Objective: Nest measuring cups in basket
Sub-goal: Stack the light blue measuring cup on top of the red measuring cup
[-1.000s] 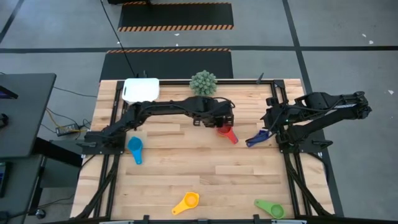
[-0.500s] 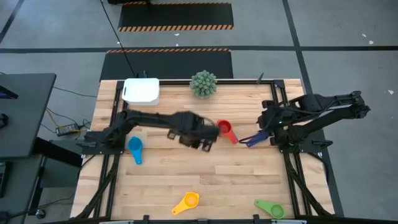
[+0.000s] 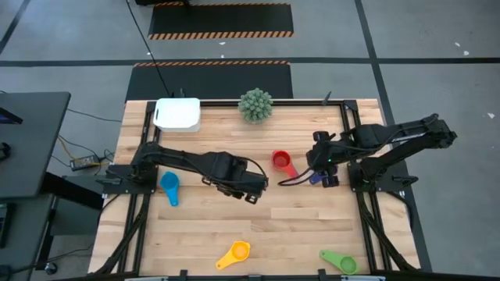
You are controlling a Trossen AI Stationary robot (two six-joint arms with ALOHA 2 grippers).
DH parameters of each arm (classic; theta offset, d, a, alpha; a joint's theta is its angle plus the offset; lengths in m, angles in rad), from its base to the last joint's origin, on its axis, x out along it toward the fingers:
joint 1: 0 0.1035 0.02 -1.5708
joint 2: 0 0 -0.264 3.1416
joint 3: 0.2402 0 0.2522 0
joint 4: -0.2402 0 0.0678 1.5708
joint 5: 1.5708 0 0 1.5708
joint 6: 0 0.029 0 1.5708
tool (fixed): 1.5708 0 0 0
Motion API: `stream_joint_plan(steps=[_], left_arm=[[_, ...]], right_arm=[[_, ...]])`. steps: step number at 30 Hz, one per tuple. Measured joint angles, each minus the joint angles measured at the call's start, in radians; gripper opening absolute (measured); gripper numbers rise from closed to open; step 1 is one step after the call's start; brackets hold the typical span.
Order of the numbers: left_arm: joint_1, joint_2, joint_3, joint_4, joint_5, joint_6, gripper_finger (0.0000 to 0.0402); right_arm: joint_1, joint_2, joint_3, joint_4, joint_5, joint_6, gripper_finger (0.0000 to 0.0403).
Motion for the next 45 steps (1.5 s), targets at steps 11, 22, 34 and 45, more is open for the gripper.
stream_joint_plan(steps=[11,22,34,45], left_arm=[[-0.058,-0.117,-0.005,0.0,-0.157,0.064,0.0063],[-0.069,-0.337,-0.428,-0.002,-0.039,-0.022,0.0039],[-0.115,-0.691,-0.932,-0.001,0.071,-0.498,0.0039],[-0.111,-0.712,-1.136,0.023,0.054,-0.449,0.001]], right_arm=[[-0.093,0.024,0.15,-0.047,0.002,-0.007,0.0174],[-0.105,0.024,0.26,-0.076,0.002,-0.038,0.0174],[-0.122,0.024,0.274,-0.06,0.029,-0.026,0.0174],[-0.177,0.024,0.274,-0.054,0.029,0.047,0.0174]])
